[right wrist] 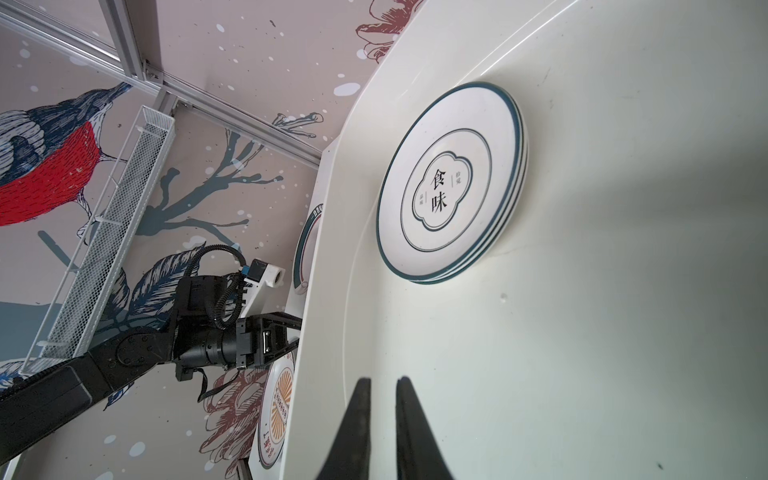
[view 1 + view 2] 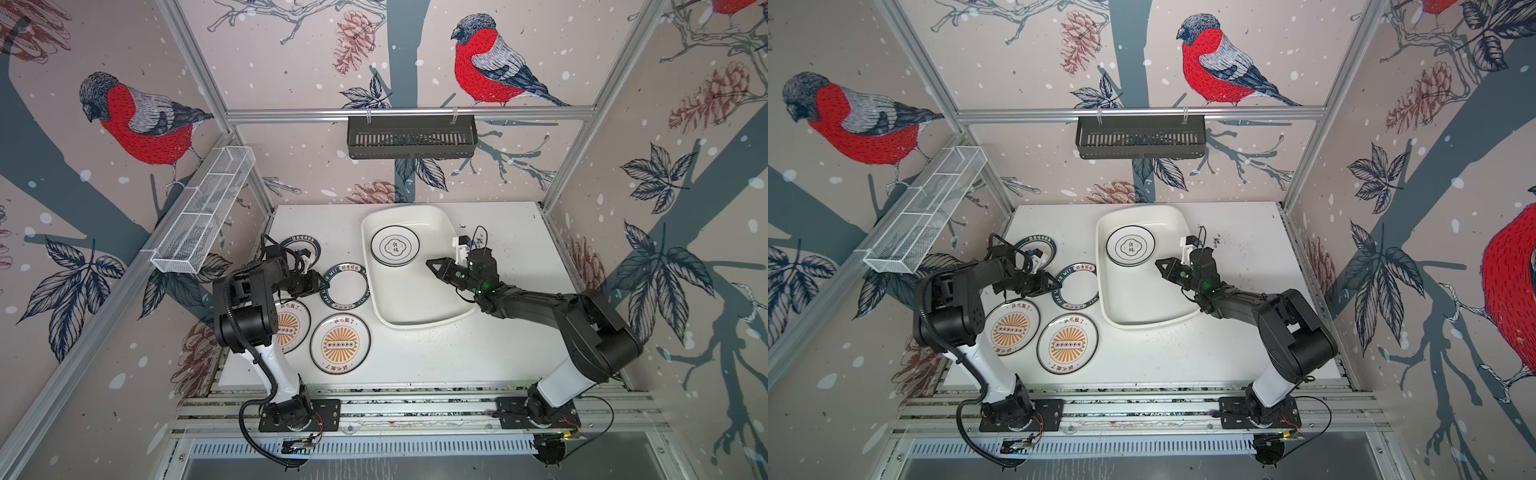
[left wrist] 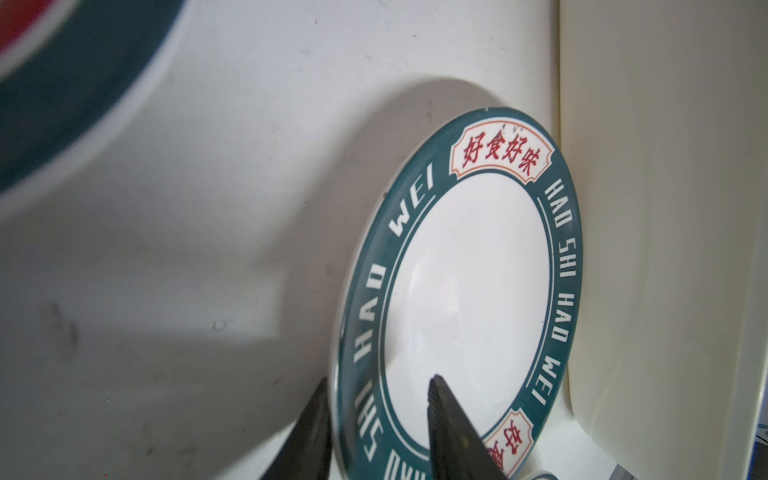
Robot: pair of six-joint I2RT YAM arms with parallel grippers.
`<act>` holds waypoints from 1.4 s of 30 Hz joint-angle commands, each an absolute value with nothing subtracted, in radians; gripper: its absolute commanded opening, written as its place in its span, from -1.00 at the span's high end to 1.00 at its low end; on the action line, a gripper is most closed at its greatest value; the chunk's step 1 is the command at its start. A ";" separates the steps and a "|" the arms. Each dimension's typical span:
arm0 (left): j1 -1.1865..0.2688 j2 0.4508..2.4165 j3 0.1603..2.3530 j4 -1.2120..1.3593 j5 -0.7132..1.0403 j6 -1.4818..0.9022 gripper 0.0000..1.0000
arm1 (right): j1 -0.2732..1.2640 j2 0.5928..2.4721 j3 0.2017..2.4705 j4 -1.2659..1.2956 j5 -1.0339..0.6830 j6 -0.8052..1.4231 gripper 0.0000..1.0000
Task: Place the plates into the plastic bin on the countertop
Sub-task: 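Lower the left gripper onto the green-rimmed plate's rim nearest the bin, then close the left gripper on the rim and tilt the plate upright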
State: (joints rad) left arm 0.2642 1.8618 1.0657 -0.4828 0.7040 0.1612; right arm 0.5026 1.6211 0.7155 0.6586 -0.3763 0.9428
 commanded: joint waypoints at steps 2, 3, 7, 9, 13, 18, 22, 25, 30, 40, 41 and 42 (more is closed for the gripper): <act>0.279 1.871 1.070 -0.489 0.764 0.184 0.34 | 0.506 1.629 0.727 0.680 -0.384 0.949 0.70; 0.283 1.873 1.071 -0.488 0.772 0.184 0.36 | 0.507 1.631 0.727 0.680 -0.383 0.951 0.70; 0.293 1.875 1.074 -0.489 0.793 0.192 0.42 | 0.510 1.639 0.732 0.681 -0.385 0.952 0.71; 0.294 1.875 1.071 -0.489 0.799 0.195 0.55 | 0.509 1.644 0.735 0.685 -0.386 0.952 0.71; 0.293 1.876 1.070 -0.485 0.796 0.193 0.55 | 0.511 1.653 0.735 0.693 -0.388 0.957 0.71; 0.295 1.882 1.071 -0.482 0.798 0.186 0.56 | 0.512 1.660 0.733 0.701 -0.390 0.958 0.72; 0.295 1.892 1.074 -0.480 0.805 0.179 0.63 | 0.512 1.661 0.728 0.707 -0.393 0.962 0.72; 0.295 1.900 1.077 -0.482 0.805 0.178 0.66 | 0.512 1.665 0.723 0.713 -0.393 0.964 0.72; 0.296 1.911 1.082 -0.486 0.807 0.179 0.60 | 0.514 1.678 0.719 0.733 -0.397 0.974 0.72; 0.304 1.947 1.100 -0.505 0.830 0.192 0.63 | 0.521 1.699 0.724 0.753 -0.407 0.986 0.75; 0.305 1.947 1.099 -0.503 0.831 0.192 0.67 | 0.521 1.699 0.724 0.753 -0.407 0.986 0.75; 0.308 1.947 1.098 -0.503 0.831 0.193 0.71 | 0.521 1.698 0.724 0.750 -0.407 0.986 0.75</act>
